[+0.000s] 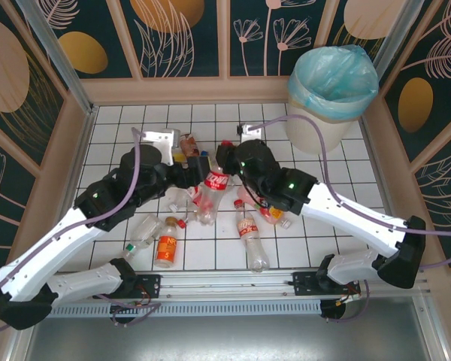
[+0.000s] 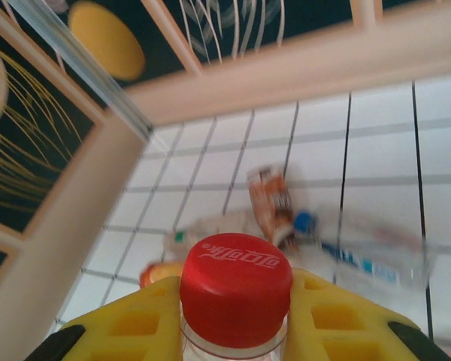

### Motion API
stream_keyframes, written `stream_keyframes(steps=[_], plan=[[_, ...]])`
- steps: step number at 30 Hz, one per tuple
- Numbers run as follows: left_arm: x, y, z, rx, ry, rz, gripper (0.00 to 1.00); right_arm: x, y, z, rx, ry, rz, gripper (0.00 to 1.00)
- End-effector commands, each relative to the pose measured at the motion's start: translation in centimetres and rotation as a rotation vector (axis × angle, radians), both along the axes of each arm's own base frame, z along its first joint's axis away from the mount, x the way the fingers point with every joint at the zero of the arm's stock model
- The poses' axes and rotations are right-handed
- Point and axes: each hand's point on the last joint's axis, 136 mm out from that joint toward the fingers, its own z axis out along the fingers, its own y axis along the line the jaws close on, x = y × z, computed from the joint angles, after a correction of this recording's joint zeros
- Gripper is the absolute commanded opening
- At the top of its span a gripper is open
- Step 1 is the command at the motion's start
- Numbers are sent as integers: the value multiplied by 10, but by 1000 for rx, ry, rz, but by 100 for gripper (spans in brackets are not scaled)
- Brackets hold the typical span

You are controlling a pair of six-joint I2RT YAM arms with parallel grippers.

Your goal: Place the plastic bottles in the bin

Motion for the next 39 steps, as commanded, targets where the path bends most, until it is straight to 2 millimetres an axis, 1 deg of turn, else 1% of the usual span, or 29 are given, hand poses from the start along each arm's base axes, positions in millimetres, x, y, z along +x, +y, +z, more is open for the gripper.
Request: stream_keyframes(steps=[1, 3, 5, 7, 9, 12, 17, 21, 25, 28, 31, 32, 33, 34, 37, 39], plan=[[12, 46, 9, 11, -86, 227, 83, 13, -32, 50, -85, -163, -117, 0], [13, 60, 13, -1, -120, 292, 82, 18, -44, 72, -109, -222, -166, 0], [15, 66, 19, -10, -150, 326, 82, 25, -57, 98, -118, -284, -207, 0], [19, 63, 22, -4, -166, 324, 81, 32, -70, 120, -131, -338, -252, 0], [24, 57, 20, 18, -167, 314, 81, 40, -84, 142, -146, -391, -304, 0], [33, 39, 19, 41, -163, 274, 81, 46, -105, 176, -163, -480, -386, 0], [47, -4, 20, 16, -155, 155, 80, 46, -143, 227, -221, -641, -561, 0], [54, -38, 14, -7, -120, 57, 79, 49, -173, 255, -244, -731, -682, 0], [55, -63, -4, -31, -69, -25, 77, 61, -202, 272, -310, -768, -810, 0], [54, -76, -17, -29, -29, -71, 77, 71, -222, 278, -360, -776, -885, 0], [55, -83, -27, -22, 6, -95, 77, 81, -241, 278, -407, -776, -944, 0], [54, -85, -29, -23, 15, -102, 77, 84, -243, 277, -411, -775, -949, 0], [54, -87, -31, -23, 23, -108, 77, 87, -255, 277, -422, -770, -980, 0], [54, -88, -33, -23, 30, -111, 77, 91, -261, 275, -426, -767, -990, 0], [54, -91, -35, -27, 37, -120, 76, 104, -275, 270, -438, -757, -1021, 0], [55, -94, -34, -31, 39, -127, 76, 114, -281, 267, -453, -754, -1036, 0]])
